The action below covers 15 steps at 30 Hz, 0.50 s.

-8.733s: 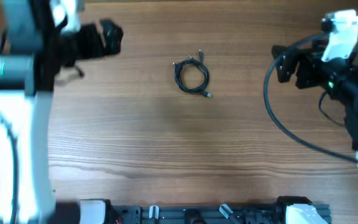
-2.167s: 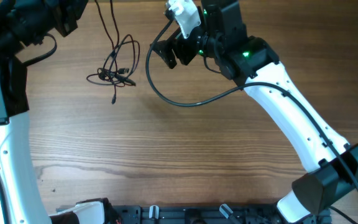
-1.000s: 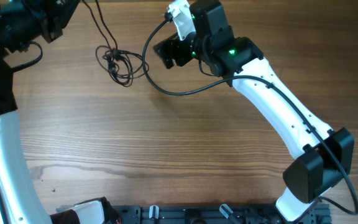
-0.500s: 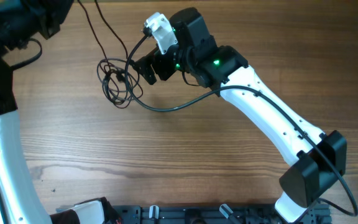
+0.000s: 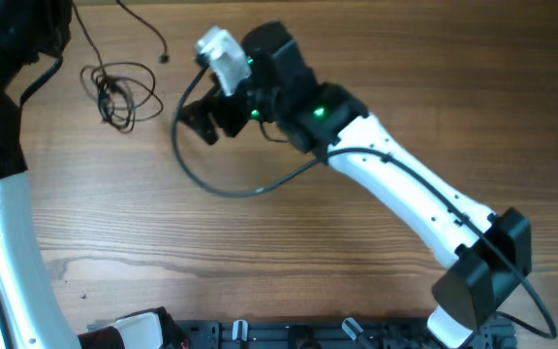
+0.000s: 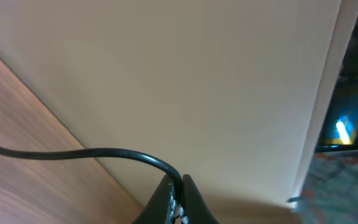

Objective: Untangle cables

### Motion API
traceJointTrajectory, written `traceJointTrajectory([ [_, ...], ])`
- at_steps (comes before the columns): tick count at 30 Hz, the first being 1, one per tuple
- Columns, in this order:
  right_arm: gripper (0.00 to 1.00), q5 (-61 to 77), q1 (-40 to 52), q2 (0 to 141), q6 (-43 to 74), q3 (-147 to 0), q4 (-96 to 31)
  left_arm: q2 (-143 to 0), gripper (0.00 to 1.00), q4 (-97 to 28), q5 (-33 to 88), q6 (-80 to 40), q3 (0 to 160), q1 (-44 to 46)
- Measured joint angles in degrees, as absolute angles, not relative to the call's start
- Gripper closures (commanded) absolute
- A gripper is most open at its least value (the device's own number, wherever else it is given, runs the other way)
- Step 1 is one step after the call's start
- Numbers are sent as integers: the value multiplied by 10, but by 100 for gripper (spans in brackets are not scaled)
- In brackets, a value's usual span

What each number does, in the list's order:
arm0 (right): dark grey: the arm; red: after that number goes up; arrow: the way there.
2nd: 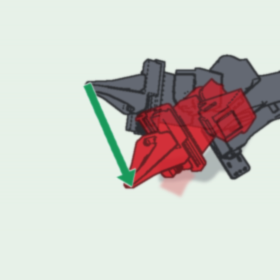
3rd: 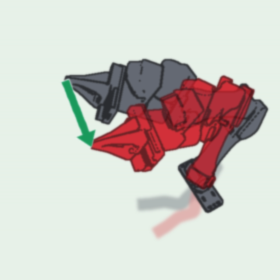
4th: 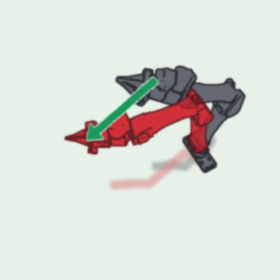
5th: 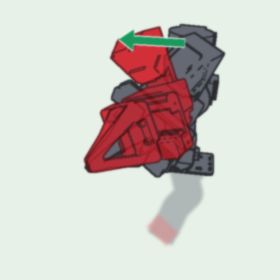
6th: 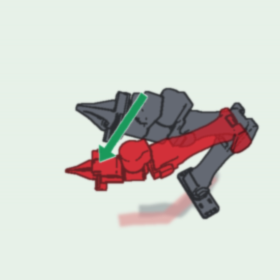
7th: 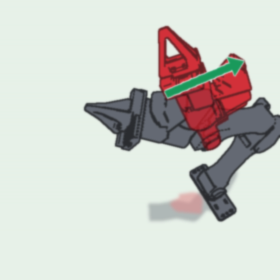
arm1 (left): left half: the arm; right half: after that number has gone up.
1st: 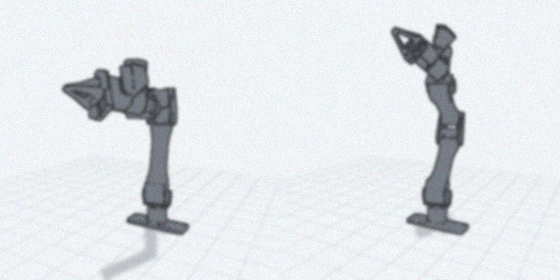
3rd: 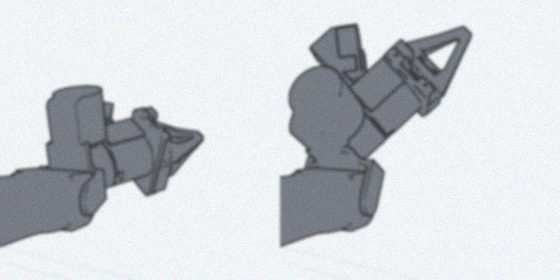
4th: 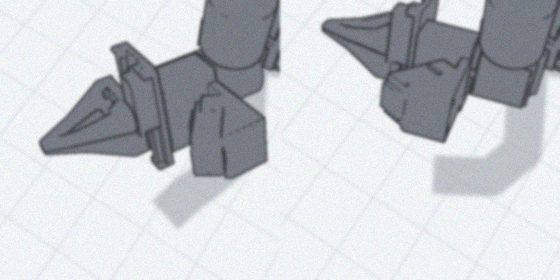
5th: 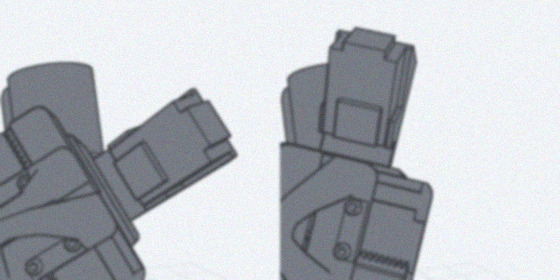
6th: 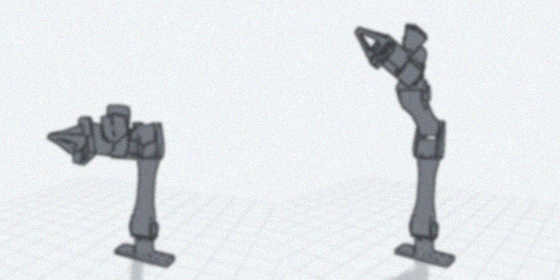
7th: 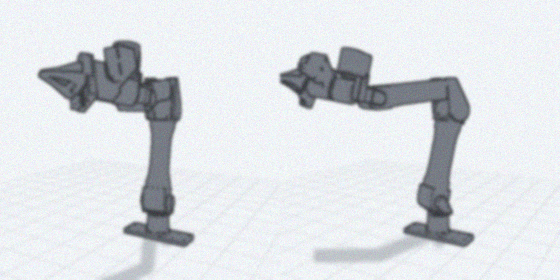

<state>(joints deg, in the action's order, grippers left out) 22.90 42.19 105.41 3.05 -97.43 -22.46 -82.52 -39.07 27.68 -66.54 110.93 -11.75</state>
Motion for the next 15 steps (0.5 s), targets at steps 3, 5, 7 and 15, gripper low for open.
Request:
traceJointTrajectory([
  [3, 2, 224, 448, 1054, 30, -974, -191, -825, 96, -391, 311, -711, 1109, -117],
  [5, 2, 224, 456, 1054, 30, -974, -175, -825, 96, -390, 334, -736, 1109, -117],
  [7, 2, 222, 459, 1054, 30, -974, -171, -825, 96, -390, 364, -763, 1109, -115],
  [15, 21, 218, 459, 1071, 34, -974, -157, -789, 96, -364, 394, -786, 1109, -97],
])
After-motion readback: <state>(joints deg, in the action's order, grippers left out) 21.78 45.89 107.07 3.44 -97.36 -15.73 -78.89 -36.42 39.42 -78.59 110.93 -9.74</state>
